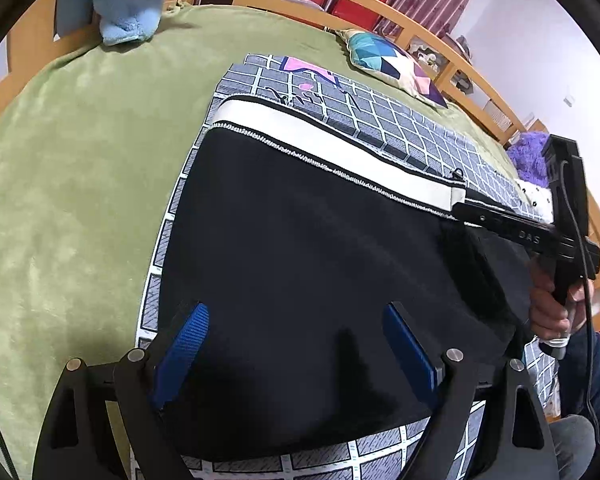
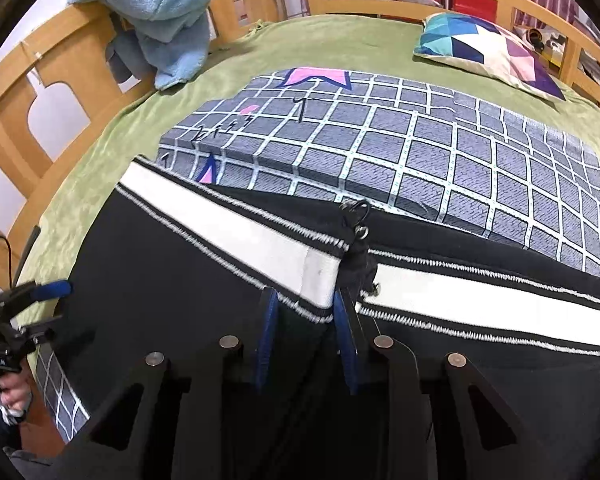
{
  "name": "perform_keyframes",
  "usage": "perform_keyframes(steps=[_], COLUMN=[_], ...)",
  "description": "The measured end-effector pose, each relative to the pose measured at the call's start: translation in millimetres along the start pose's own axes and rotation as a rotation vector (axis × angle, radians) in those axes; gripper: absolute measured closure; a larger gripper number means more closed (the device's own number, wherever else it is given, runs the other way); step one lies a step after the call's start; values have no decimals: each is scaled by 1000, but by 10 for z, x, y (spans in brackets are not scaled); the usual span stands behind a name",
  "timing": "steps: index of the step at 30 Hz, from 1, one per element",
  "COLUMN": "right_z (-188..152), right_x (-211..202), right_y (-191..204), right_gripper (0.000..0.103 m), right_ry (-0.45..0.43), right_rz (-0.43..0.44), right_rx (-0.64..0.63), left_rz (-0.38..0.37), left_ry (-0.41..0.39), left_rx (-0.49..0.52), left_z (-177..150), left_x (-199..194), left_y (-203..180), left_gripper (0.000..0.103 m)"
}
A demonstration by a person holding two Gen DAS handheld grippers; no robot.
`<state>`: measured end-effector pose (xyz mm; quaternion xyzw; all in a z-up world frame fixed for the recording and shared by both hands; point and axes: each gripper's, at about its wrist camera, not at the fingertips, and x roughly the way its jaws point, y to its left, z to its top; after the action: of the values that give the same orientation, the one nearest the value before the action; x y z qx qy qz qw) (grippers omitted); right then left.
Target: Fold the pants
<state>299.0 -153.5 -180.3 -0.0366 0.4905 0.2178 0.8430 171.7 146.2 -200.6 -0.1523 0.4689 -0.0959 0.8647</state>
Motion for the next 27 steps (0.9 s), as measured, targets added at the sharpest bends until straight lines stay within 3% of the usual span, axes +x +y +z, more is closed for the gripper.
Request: perform_keyframes(steps=[3, 4, 7, 9, 10, 13, 15, 19, 22, 25, 27], right_z=[98, 104, 152, 192, 200, 150, 114, 106, -53, -348, -575], right_x=[179, 199, 98, -67, -44, 228, 255, 14, -210, -186, -18], right_y=[35, 36, 15, -253, -360, -342, -225, -214, -91, 70, 136], right_gripper=[82, 95, 96, 96, 96, 96, 96, 88, 69, 69, 69], right_ry=[1, 2, -34, -96, -85, 2, 6, 23, 30, 115, 194], right_rz=[10, 2, 24, 112, 139, 52, 7, 29, 66, 79, 61], right_rx=[26, 27, 16, 169, 225, 197, 149, 180, 115, 16, -21], left_rz=[-14, -8, 2, 0, 2, 14, 9, -16, 19, 85, 114], left_ry=[8, 14, 33, 39, 46, 54, 55, 22, 14, 52, 21], left_rx=[4, 9, 40, 60, 73, 85, 83, 80, 80, 125, 183], left_z=[-8, -15, -59, -72, -82, -67, -61, -36, -48, -190, -264], left_x=[36, 51, 91, 90, 96, 94, 50, -82, -94, 50, 31], left_y=[2, 1, -12, -33, -54, -88, -89, -85, -94, -131, -201], left_gripper=[16, 16, 16, 16, 16, 16, 16, 16, 16, 16, 16])
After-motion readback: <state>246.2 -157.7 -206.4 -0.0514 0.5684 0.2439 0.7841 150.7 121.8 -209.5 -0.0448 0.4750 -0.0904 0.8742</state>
